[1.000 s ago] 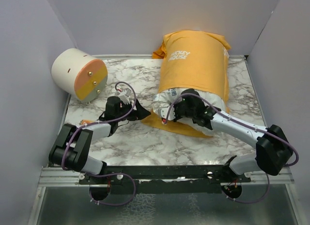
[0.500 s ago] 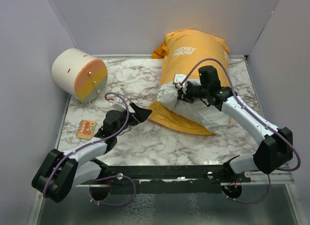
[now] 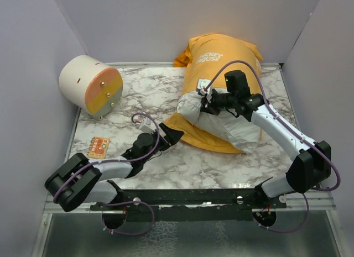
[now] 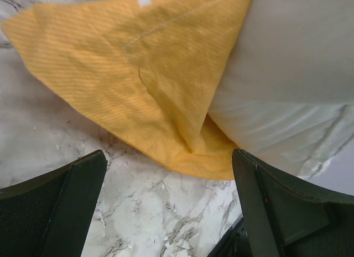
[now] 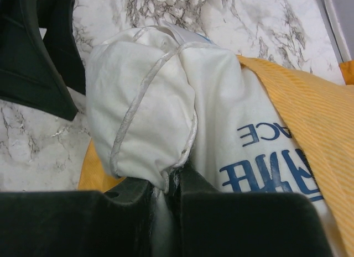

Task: Put the pillow into the pillowcase
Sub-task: Stuff the pillow into the pillowcase.

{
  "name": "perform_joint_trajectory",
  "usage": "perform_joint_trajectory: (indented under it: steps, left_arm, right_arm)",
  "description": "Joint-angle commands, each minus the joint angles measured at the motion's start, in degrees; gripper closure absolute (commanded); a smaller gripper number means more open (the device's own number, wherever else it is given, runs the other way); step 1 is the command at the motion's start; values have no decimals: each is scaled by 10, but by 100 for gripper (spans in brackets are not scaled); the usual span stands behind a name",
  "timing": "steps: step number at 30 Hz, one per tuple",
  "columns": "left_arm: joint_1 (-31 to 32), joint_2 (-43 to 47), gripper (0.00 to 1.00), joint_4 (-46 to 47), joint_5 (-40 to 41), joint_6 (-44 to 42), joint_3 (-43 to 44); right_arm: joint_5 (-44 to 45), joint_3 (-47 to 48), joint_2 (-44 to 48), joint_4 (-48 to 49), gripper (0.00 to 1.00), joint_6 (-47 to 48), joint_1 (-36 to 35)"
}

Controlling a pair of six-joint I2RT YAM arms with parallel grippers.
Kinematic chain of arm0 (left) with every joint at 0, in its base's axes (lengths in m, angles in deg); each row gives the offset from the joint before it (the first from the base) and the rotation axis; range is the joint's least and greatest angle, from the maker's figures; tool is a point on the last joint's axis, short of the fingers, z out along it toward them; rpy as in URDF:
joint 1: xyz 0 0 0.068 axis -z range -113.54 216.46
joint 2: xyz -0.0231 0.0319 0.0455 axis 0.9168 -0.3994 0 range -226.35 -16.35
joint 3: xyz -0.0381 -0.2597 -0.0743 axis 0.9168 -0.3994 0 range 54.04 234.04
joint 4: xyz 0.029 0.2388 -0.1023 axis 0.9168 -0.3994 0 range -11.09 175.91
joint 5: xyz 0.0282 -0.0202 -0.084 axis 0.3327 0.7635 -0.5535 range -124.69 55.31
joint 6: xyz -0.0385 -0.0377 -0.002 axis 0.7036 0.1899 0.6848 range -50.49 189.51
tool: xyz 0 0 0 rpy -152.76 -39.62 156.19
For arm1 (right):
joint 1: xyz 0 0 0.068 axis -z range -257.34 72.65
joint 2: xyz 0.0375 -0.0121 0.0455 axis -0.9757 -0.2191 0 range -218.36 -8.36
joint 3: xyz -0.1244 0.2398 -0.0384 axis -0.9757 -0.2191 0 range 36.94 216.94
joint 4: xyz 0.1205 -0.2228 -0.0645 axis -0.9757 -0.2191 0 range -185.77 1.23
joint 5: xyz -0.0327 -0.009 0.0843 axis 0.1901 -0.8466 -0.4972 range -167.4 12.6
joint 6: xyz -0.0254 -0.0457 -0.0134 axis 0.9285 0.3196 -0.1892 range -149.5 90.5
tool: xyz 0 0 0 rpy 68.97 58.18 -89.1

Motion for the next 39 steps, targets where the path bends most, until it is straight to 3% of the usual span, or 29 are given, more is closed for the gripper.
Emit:
perform_joint_trajectory:
  steps: [1, 5, 11, 16, 21, 26, 27, 29, 31, 35, 39]
  left_arm:
    - [36, -49, 1, 47, 66, 14, 30]
    - [59, -97, 1, 84, 115, 12, 48]
    - [64, -232, 1, 218, 105, 22, 88]
    - [65, -288, 4, 181, 115, -5, 152]
    - [63, -339, 32, 195, 96, -1, 180]
    - [52, -376, 82, 237, 63, 20, 173]
    - [49, -376, 87, 239, 59, 19, 172]
    - [48, -366, 89, 232, 55, 9, 170]
    - [48, -349, 100, 216, 55, -5, 168]
    - [48, -313, 100, 202, 54, -35, 157]
    - [48, -242, 100, 168, 39, -71, 136]
  right_arm:
    - [-16, 39, 6, 59, 99, -7, 9]
    - [-30, 39, 8, 58, 99, -13, 9]
    - [-37, 41, 13, 51, 99, -18, 9]
    - [-38, 32, 19, 50, 99, -20, 9]
    - [-18, 26, 20, 52, 99, -19, 9]
    - [-10, 30, 22, 49, 99, -17, 9]
    - [-7, 31, 21, 48, 99, -17, 9]
    - [-1, 29, 20, 48, 99, -14, 9]
    - [7, 28, 18, 46, 99, -9, 9]
    - [20, 31, 2, 23, 99, 14, 9]
    - [1, 78, -59, -96, 99, 46, 3]
